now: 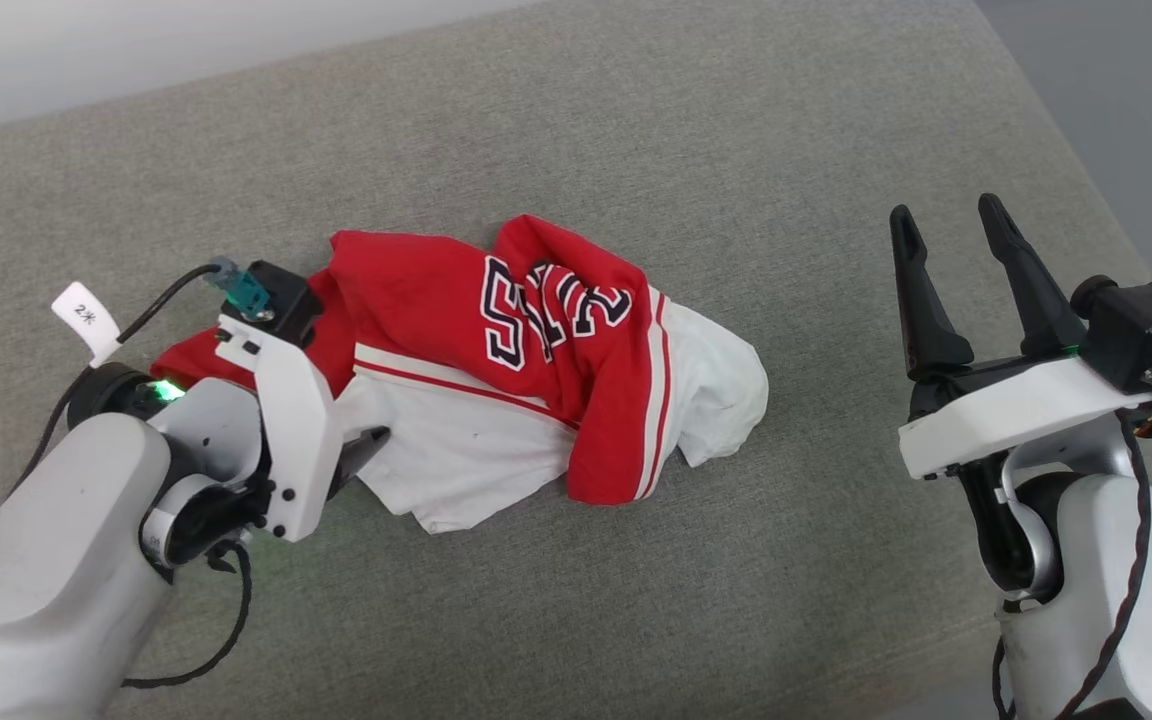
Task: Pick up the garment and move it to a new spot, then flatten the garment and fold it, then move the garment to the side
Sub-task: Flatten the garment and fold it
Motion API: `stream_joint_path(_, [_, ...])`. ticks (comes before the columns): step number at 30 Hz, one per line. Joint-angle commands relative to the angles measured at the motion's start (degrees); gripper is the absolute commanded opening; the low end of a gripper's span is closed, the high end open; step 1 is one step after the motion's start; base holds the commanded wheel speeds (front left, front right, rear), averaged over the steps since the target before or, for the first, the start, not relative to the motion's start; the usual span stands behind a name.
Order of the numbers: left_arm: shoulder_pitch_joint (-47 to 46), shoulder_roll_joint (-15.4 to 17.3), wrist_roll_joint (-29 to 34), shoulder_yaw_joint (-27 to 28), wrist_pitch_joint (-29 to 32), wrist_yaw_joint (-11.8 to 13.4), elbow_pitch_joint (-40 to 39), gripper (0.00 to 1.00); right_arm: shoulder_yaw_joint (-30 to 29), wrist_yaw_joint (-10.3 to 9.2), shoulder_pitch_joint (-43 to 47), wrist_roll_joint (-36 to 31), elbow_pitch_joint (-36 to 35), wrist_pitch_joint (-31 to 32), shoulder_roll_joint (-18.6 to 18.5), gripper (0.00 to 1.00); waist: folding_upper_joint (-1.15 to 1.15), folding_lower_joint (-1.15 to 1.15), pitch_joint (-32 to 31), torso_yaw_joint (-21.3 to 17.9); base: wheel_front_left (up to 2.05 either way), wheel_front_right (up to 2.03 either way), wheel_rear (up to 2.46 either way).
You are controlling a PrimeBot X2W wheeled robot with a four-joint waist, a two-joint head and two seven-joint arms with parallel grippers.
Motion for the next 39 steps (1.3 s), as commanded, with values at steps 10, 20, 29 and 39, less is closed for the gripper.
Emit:
stream_joint_path(10, [-1.46, 0.06, -2.35, -0.64, 0.96, -0.43, -2.43, 0.0, -0.22, -0.02, -0.12, -0.04, -0.15, -0.09, 0.12, 1.0, 0.0, 0.0, -0.62, 1.47, 0.0, 0.0, 0.0])
stream_joint_path(20, [0.29, 2.69, -4.48, 1.61, 1.95, 1.86, -7.86, 0.0, -2.28, -0.02, 1.27, -1.31, -1.04, 1.32, 0.03, 1.0, 0.0, 0.0, -2.73, 5.65, 0.0, 0.0, 0.0])
stream_joint_path(29, [5.71, 9.71, -7.3, 6.96, 2.01, 6.89, -13.52, 0.0, -3.57, -0.02, 2.92, -2.04, -1.53, 2.82, -1.13, 1.0, 0.0, 0.0, -5.3, 9.88, 0.0, 0.0, 0.0])
stream_joint_path(39, [14.0, 17.16, -8.79, 11.02, 0.84, 11.91, -12.59, 0.0, -3.62, -0.02, 4.5, -1.8, -1.33, 3.73, -1.98, 1.0, 0.0, 0.0, -6.67, 12.27, 0.0, 0.0, 0.0])
